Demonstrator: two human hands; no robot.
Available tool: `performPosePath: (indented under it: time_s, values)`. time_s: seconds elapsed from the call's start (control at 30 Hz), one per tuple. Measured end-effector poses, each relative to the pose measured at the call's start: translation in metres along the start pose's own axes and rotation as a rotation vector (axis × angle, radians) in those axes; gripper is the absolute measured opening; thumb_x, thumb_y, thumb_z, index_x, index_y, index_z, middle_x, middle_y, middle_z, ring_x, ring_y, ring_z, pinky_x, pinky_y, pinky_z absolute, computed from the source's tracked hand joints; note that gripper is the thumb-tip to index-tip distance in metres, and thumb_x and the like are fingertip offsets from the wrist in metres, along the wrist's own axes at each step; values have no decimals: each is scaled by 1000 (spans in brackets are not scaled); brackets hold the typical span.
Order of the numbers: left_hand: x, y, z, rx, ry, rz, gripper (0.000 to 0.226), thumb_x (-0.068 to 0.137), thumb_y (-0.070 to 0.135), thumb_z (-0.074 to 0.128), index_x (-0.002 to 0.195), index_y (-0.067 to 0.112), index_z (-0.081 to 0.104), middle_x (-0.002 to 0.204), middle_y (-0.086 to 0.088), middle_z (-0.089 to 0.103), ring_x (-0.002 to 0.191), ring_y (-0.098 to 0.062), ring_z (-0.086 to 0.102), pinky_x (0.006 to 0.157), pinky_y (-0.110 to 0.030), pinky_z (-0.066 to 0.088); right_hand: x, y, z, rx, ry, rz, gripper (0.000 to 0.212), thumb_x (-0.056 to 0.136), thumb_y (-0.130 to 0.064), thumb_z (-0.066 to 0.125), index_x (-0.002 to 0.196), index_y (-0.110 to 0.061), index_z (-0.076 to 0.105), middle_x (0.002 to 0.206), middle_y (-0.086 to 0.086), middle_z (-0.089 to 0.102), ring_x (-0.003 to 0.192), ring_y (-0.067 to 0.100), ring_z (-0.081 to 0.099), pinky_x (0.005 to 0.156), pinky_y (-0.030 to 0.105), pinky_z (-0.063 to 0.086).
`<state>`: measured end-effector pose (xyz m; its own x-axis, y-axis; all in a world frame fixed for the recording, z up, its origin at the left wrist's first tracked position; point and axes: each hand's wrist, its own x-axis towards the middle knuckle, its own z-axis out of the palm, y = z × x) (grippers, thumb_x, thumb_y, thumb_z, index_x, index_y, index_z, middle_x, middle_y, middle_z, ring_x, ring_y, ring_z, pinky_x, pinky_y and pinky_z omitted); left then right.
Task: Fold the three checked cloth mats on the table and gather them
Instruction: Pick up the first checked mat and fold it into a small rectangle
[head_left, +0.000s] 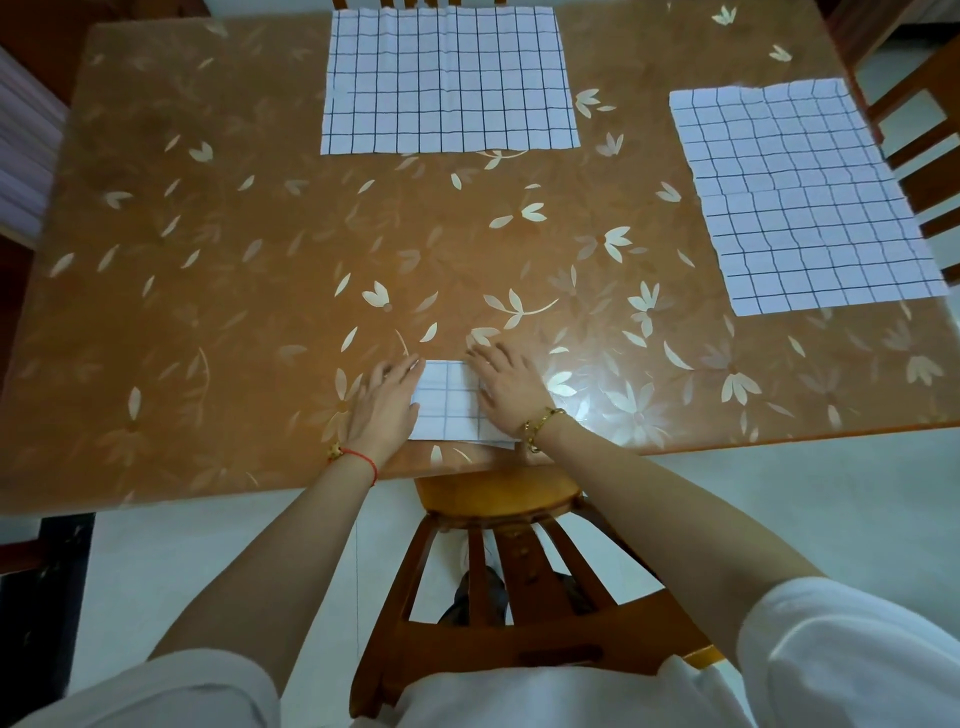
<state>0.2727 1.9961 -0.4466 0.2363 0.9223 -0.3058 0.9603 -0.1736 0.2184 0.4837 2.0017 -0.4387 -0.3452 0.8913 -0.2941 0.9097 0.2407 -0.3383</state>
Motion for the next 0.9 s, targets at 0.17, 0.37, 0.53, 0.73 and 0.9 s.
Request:
performPosePath:
  time_s: [0.17,0.37,0.53,0.73,0.9]
  values:
    - [3,-5,1,82,-54,24,63,98,16,51,155,17,25,162,5,19,144,-30,19,114,-49,28,13,-23,10,-145,-193,-47,59,102,-35,32,156,-21,12,164,-7,7,151,28,-3,120,54,5]
    - [2,-11,8,120,-61,37,65,98,17,49,156,19,20,164,6,14,146,-30,14,115,-50,26,5,-18,15,-161,-177,19,55,104,-38,22,156,-19,13,164,-8,10,151,24,-1,120,53,2]
    - [3,-11,9,124,-67,46,65,99,16,48,157,19,17,164,5,12,148,-30,10,117,-52,20,-35,18,16,-118,-63,189,55,104,-38,18,156,-20,15,163,-4,12,151,25,-2,120,52,-3]
    - [-3,-6,7,29,24,40,63,95,7,50,153,17,27,160,0,25,145,-29,20,117,-50,23,-54,22,18,-110,60,326,65,98,-43,6,155,-15,20,163,2,16,151,26,2,119,51,-6]
    - [-21,-4,12,-173,229,-26,36,88,18,67,123,18,58,120,-2,59,114,-25,50,101,-41,41,-56,-19,20,-16,163,-177,48,97,-32,28,131,-11,54,131,8,56,125,27,49,108,44,37]
